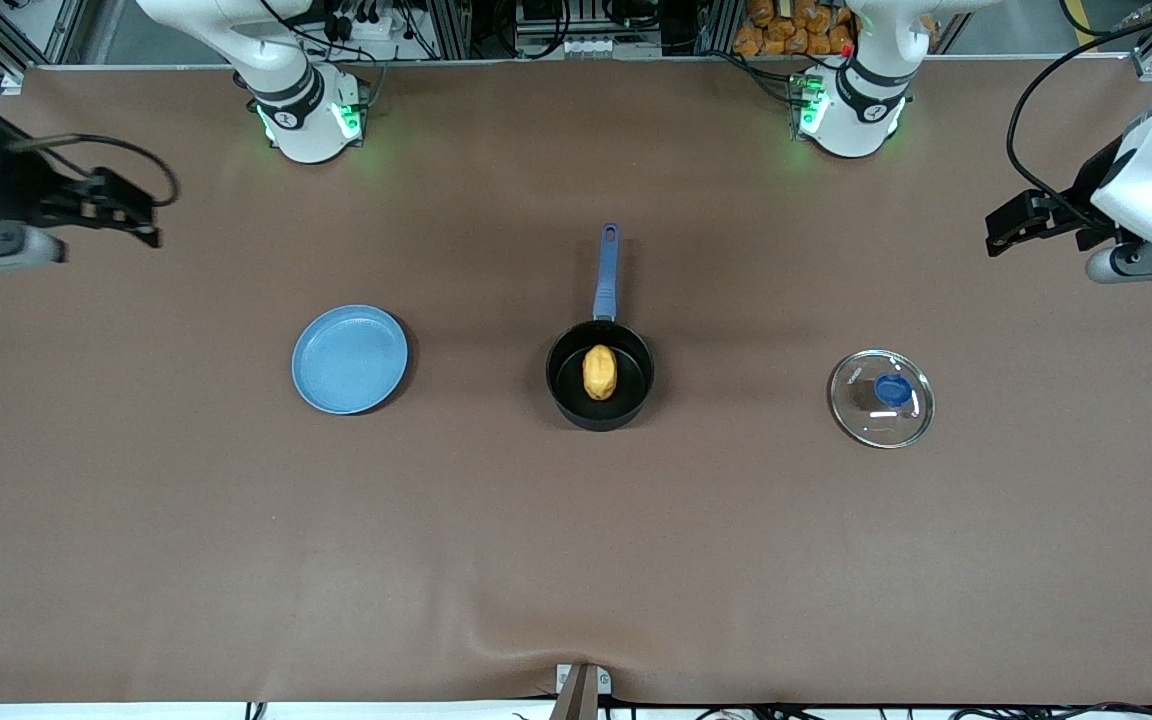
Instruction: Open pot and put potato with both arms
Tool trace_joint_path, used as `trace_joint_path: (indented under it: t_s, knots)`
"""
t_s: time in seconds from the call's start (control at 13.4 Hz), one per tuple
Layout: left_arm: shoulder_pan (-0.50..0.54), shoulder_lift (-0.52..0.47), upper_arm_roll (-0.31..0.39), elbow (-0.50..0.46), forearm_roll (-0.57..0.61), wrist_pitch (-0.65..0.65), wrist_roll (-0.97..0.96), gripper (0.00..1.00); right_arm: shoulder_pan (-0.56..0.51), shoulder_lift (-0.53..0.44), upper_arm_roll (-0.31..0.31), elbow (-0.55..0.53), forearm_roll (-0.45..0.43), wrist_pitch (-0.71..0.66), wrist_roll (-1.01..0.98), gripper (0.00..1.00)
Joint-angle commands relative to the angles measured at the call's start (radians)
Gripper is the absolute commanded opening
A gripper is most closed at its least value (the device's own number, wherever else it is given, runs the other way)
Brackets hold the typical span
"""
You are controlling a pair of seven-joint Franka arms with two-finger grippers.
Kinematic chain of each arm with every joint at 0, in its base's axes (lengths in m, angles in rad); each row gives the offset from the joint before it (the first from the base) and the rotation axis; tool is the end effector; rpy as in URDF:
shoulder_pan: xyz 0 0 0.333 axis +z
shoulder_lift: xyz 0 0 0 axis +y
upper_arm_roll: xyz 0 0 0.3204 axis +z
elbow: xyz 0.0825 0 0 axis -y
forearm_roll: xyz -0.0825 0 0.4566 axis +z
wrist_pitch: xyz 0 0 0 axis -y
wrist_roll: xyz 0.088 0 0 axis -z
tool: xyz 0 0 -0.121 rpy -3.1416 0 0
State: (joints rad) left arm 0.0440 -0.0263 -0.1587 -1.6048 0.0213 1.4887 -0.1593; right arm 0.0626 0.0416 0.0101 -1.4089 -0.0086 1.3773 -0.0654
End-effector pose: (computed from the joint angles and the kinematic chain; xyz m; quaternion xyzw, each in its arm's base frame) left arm 0.6043 -0.0680 0.6059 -0.9986 -0.0228 0.0429 0.0187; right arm 0.6165 0.0436 0.6593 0.9970 0.0683 -0.0366 0.0042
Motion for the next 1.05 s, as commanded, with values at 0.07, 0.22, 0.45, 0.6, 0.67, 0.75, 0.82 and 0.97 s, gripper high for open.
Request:
trace_joint_path:
  t_s: [0.07, 0.22, 0.45, 0.6, 0.67, 0.75, 0.82, 0.97]
  knots:
    - [0.001, -0.047, -0.028, -0.038, 0.022, 0.013, -0.009, 1.00, -0.052, -0.094, -0.082, -0.113, -0.028, 0.012, -0.147, 1.00]
    - [-0.003, -0.049, -0.028, -0.029, 0.022, 0.005, -0.009, 1.00, -0.053, -0.098, -0.127, -0.122, -0.027, 0.016, -0.182, 1.00]
    - [0.002, -0.046, -0.022, -0.014, 0.016, 0.001, 0.003, 1.00, -0.056, -0.120, -0.147, -0.186, -0.015, 0.060, -0.180, 1.00]
    - [0.005, -0.041, -0.016, -0.003, 0.014, 0.001, 0.009, 1.00, -0.061, -0.131, -0.145, -0.223, -0.013, 0.089, -0.180, 1.00]
    - [0.014, -0.037, -0.015, 0.012, 0.016, 0.001, 0.010, 1.00, -0.064, -0.132, -0.144, -0.234, -0.013, 0.109, -0.179, 1.00]
    - [0.025, -0.032, -0.015, 0.025, 0.014, 0.001, 0.011, 1.00, -0.076, -0.134, -0.137, -0.245, -0.010, 0.117, -0.179, 1.00]
    - [0.025, -0.032, -0.015, 0.028, 0.014, 0.001, 0.011, 1.00, -0.096, -0.134, -0.121, -0.246, -0.007, 0.117, -0.177, 1.00]
    - [0.033, -0.032, -0.015, 0.028, 0.012, -0.004, 0.011, 1.00, -0.130, -0.135, -0.079, -0.246, -0.005, 0.115, -0.174, 1.00]
